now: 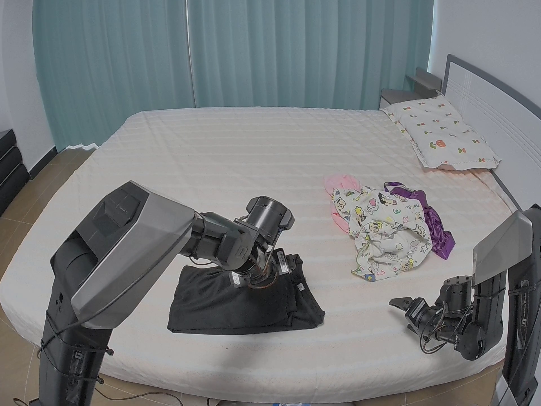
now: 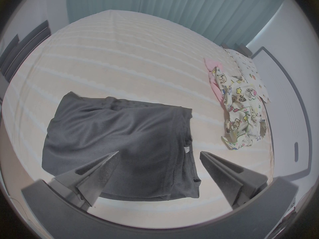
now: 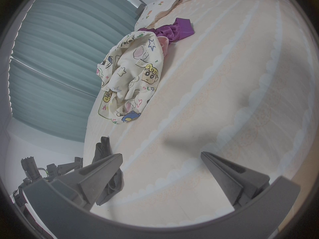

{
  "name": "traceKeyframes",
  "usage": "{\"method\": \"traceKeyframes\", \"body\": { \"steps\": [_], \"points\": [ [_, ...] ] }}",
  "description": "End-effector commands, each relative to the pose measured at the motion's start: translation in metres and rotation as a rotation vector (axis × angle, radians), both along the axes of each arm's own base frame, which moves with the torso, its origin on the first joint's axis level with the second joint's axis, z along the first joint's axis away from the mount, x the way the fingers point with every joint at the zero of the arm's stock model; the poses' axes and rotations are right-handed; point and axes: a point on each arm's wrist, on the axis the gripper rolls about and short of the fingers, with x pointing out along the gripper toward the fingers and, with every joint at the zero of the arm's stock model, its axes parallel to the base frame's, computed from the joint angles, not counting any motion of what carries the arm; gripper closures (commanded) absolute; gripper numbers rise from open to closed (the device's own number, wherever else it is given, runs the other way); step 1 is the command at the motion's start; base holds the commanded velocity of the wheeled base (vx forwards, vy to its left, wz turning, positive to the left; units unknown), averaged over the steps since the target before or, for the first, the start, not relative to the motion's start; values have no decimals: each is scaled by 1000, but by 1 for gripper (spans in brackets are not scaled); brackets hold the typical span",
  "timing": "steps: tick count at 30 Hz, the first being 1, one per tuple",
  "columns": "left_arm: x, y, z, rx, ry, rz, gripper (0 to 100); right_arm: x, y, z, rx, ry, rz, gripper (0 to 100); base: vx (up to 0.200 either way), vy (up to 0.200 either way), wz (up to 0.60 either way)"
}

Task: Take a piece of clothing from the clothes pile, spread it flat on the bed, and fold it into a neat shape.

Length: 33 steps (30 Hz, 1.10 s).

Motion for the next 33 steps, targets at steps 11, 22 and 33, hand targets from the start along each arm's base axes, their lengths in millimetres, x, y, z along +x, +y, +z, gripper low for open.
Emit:
{"method": "traceKeyframes", "body": {
  "steps": [11, 22, 33],
  "points": [
    [-8, 15, 4, -19, 37, 66, 0, 1, 0, 1, 1, -14, 0, 0, -73, 0, 0],
    [-14, 19, 7, -40, 58, 94, 0, 1, 0, 1, 0, -14, 1, 0, 0, 0, 0],
    [-19, 61, 31, -160, 122, 173, 0, 1, 0, 1, 0, -14, 1, 0, 0, 0, 0]
  ]
}}
